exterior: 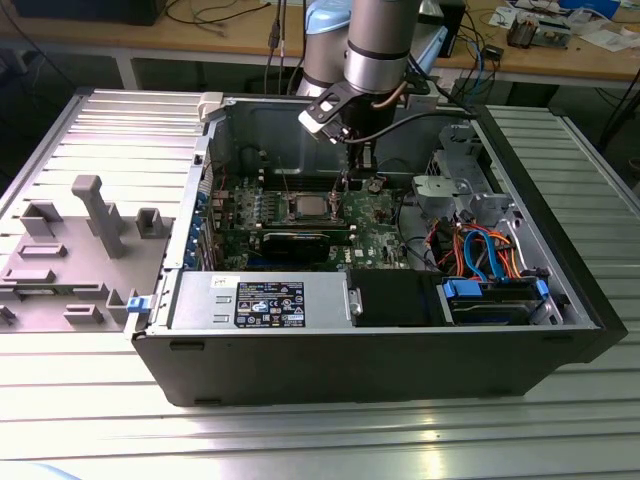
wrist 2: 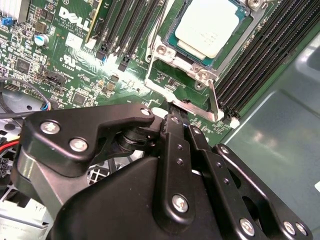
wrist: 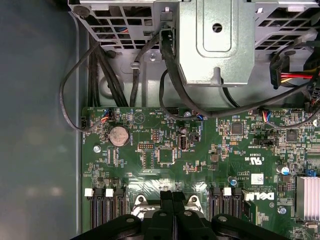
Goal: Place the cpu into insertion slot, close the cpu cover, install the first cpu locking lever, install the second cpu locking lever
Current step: 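Close the cpu cover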
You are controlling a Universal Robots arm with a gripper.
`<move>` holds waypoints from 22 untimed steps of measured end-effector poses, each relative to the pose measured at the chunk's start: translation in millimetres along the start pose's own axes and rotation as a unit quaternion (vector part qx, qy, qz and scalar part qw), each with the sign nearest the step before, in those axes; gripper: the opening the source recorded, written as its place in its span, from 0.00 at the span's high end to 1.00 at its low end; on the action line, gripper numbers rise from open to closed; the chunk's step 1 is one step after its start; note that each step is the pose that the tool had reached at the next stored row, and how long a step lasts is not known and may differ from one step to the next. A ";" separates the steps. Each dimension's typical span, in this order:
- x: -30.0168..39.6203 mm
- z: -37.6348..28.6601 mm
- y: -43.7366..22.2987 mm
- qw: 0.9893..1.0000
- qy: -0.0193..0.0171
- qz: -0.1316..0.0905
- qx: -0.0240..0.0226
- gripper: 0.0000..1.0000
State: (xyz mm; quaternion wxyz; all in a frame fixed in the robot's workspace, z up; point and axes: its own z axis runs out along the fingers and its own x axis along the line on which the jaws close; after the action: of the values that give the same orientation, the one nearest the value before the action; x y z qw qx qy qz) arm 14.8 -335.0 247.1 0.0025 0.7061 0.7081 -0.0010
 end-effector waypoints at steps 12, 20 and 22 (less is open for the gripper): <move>0.0 0.0 -3.8 1.000 0.000 0.000 0.000 0.89; 0.0 0.0 -5.3 1.000 0.000 0.000 0.000 0.89; 0.0 0.0 -5.9 1.000 0.000 0.000 0.000 0.89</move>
State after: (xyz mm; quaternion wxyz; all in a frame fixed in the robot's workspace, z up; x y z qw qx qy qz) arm 8.9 -335.0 247.1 0.0025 0.7061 0.7081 -0.0010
